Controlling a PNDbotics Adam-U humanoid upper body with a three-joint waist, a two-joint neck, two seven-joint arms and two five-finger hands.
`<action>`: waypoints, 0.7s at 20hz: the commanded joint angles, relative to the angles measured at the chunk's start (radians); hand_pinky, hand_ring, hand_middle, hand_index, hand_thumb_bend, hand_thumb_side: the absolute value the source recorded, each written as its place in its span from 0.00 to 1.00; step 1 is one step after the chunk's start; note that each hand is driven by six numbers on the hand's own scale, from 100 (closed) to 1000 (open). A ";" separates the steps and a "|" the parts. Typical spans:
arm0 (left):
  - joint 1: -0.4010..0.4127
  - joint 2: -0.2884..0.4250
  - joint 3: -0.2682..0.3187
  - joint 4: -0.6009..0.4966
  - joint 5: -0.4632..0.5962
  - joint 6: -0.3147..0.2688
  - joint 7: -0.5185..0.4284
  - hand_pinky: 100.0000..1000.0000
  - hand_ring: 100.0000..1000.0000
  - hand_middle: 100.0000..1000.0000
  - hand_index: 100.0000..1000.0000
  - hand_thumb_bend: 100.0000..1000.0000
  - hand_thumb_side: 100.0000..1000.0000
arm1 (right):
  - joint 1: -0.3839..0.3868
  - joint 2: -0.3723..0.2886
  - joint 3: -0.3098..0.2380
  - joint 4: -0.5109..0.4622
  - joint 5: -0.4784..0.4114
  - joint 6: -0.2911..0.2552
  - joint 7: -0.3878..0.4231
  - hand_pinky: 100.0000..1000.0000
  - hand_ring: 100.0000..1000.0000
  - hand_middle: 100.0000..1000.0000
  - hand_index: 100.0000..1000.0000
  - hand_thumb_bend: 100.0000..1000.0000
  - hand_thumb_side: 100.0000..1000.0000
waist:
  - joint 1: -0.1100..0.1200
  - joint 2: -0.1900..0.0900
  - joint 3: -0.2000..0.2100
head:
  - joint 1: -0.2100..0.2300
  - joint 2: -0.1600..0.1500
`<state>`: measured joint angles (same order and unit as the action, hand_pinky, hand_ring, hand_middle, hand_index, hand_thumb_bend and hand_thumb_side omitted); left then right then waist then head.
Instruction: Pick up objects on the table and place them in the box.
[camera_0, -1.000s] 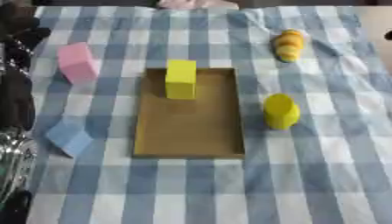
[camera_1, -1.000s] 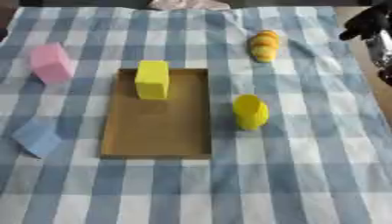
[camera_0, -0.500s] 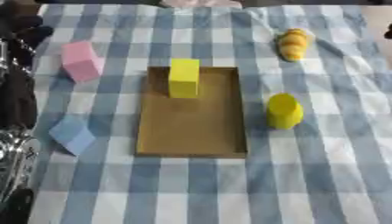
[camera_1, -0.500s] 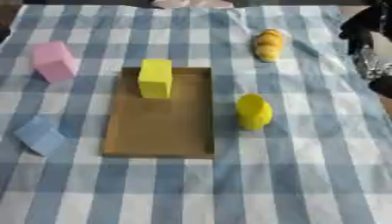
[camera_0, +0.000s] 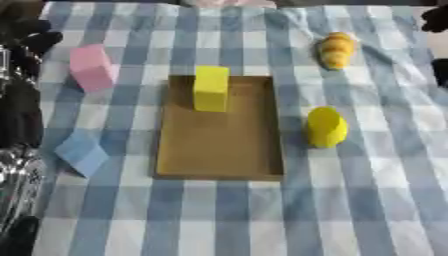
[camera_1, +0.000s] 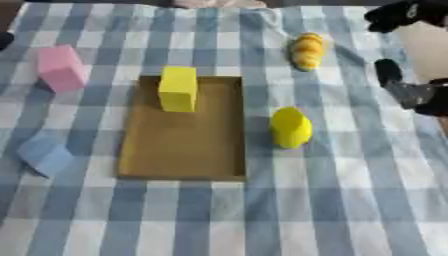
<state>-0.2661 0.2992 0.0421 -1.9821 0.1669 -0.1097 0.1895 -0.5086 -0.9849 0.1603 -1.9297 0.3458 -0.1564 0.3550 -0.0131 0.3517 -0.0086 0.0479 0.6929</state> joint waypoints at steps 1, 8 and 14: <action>-0.012 0.025 -0.002 -0.018 0.002 -0.001 -0.008 0.91 0.69 0.63 0.84 0.00 0.71 | -0.045 -0.057 0.043 0.035 0.045 -0.029 0.046 0.80 0.79 0.76 0.89 0.00 0.29 | -0.003 -0.017 0.003 | -0.007 -0.012; -0.014 0.025 -0.008 -0.018 0.006 0.002 -0.015 0.91 0.69 0.63 0.84 0.00 0.72 | -0.135 -0.025 0.121 0.112 0.093 -0.074 0.105 0.80 0.80 0.78 0.90 0.00 0.39 | -0.007 -0.019 0.011 | -0.011 -0.016; -0.016 0.023 -0.012 -0.018 0.009 0.003 -0.020 0.91 0.69 0.63 0.84 0.00 0.72 | -0.181 0.024 0.168 0.168 0.131 -0.078 0.130 0.81 0.81 0.78 0.92 0.00 0.43 | -0.004 -0.020 0.013 | -0.018 -0.020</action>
<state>-0.2698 0.3000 0.0323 -1.9821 0.1721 -0.1045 0.1747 -0.6732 -0.9487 0.3303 -1.7695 0.4642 -0.2330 0.4790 -0.0183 0.3517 0.0029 0.0338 0.6842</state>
